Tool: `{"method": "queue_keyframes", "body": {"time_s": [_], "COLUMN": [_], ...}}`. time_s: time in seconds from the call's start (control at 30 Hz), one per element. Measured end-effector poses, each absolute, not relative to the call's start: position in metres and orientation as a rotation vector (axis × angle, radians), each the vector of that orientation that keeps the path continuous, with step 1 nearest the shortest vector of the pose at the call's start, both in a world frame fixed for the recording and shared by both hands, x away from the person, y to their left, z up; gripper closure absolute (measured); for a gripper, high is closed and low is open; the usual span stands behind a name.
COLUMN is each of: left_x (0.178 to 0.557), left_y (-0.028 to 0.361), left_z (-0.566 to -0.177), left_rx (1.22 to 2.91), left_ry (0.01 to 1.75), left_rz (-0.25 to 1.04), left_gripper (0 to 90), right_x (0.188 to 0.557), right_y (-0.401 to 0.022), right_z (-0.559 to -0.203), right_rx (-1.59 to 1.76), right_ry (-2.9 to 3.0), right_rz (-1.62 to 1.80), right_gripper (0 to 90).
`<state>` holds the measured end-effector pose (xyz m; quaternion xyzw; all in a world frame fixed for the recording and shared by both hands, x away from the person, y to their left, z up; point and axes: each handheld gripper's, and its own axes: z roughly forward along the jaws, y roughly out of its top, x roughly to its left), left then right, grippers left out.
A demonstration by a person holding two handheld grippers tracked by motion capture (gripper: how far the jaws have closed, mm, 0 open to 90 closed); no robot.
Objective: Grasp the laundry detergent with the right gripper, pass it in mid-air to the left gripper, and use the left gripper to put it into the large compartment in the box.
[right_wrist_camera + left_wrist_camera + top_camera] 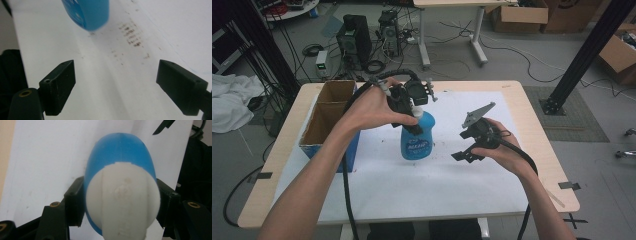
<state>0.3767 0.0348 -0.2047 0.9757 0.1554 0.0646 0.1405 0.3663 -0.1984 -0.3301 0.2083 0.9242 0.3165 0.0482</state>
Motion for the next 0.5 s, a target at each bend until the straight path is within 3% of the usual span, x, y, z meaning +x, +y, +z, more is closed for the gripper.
{"method": "queue_keyframes", "body": {"time_s": [0.23,0.5], "left_x": [0.39,0.401], "left_y": [0.052,0.078], "left_z": [-0.181,-0.145], "left_rx": [2.757,2.646], "left_ry": [0.707,1.017], "left_rz": [0.261,0.257], "left_gripper": [38.4,38.4], "right_x": [0.368,0.37], "right_y": [-0.206,-0.21], "right_z": [-0.333,-0.337], "right_rx": [0.709,0.754], "right_ry": [2.801,2.803], "right_rz": [0.852,0.799], "right_gripper": [16.9,17.5]}}
